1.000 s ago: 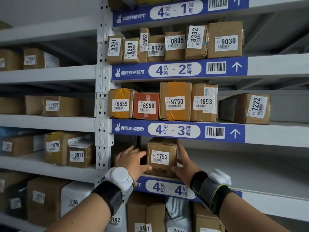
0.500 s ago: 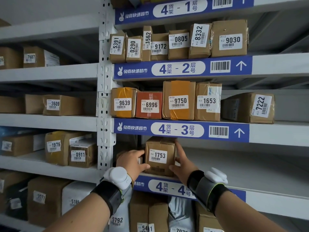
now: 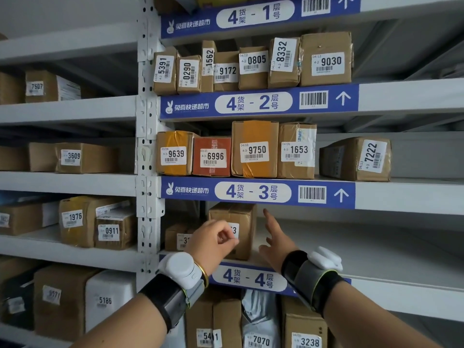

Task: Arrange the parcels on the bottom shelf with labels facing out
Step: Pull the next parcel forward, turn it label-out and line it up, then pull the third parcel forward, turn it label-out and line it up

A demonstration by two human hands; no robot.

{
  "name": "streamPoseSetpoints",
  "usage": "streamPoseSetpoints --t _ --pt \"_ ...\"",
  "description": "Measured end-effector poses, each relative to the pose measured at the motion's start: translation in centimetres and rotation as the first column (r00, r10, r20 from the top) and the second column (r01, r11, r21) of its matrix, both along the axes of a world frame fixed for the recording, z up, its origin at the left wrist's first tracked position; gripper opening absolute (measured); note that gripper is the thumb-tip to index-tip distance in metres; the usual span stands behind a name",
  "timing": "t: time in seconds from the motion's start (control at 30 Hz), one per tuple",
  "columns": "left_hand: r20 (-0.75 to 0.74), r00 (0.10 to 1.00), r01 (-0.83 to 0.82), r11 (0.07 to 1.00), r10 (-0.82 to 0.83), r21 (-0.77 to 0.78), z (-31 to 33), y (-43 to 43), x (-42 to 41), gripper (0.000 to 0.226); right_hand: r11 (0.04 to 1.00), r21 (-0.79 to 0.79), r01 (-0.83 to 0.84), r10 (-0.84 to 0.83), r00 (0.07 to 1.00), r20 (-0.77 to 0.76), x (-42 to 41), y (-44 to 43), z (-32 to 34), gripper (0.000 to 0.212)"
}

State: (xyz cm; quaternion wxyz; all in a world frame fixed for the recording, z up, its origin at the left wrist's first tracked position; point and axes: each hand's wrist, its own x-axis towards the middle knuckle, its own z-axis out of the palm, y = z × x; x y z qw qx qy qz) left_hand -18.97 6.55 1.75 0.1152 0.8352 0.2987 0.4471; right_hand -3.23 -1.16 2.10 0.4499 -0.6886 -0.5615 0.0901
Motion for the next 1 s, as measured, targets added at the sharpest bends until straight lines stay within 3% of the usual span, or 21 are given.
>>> streamPoseSetpoints --t 0.13,0.27,1.0 --pt "-0.050 0.985 0.160 0.986 -0.162 -0.040 0.5 -2.2 2.1 0.004 0.999 0.006 0.035 -0.035 0.999 0.010 1.5 -1.5 0.1 0.083" --pt "-0.072 0.958 0.271 0.959 -0.277 -0.084 0.3 -4.0 5.0 0.015 0.999 0.015 0.048 -0.048 0.998 0.047 3.2 -3.6 0.3 0.085" --pt "0.009 0.898 0.436 0.885 -0.441 -0.163 -0.2 -11.9 20.5 0.054 0.949 0.045 0.313 -0.316 0.932 0.177 15.9 -15.7 0.2 0.078"
